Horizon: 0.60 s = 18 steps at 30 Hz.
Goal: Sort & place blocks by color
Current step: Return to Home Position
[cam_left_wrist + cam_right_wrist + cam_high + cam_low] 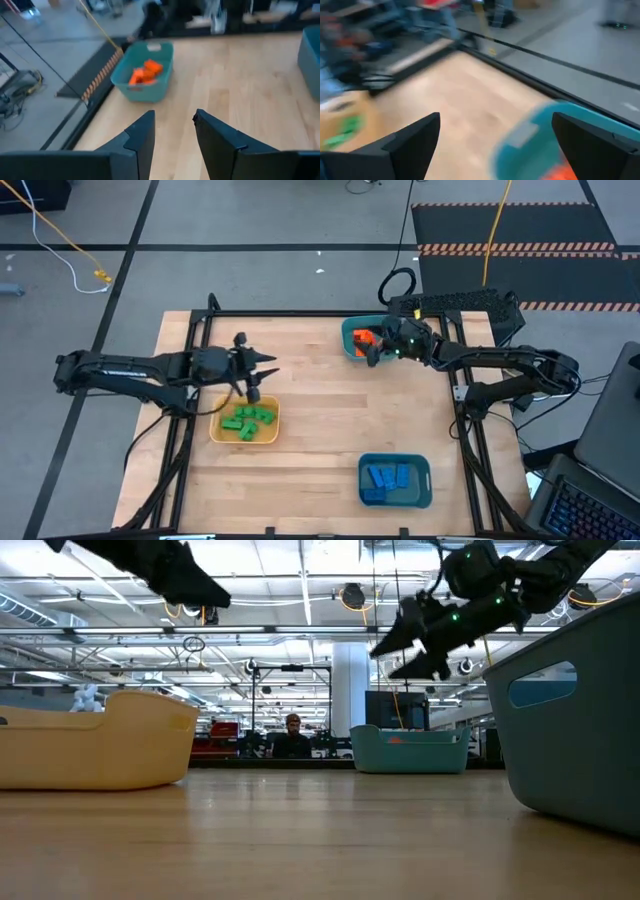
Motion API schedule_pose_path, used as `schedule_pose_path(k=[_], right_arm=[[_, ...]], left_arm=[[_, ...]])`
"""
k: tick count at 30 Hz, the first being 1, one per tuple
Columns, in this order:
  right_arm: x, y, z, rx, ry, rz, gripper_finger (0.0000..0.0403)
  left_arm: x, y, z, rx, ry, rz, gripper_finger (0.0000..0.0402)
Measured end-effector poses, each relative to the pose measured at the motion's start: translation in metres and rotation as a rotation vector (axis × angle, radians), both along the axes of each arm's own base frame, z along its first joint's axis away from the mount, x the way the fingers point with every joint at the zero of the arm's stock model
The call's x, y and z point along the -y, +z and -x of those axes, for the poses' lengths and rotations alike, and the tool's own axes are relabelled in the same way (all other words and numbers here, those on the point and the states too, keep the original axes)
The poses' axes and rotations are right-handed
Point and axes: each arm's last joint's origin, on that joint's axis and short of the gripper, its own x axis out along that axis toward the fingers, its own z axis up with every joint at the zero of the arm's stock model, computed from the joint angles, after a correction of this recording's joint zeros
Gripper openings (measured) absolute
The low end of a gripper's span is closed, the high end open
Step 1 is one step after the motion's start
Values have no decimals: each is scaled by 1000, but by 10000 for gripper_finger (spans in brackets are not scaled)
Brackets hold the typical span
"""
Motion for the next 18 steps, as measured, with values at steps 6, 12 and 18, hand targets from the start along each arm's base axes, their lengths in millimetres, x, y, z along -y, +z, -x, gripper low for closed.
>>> schedule_pose_path(k=[6,12,18], right_arm=[[-32,7,-15,40,191,91,375],[-59,4,-20,-25,265,135,375],[-79,8,-15,-69,264,187,375]], left_arm=[[3,3,19,155,-111,7,143],[4,-8,28,135,-117,33,143],[4,-18,28,97,-108,55,143]])
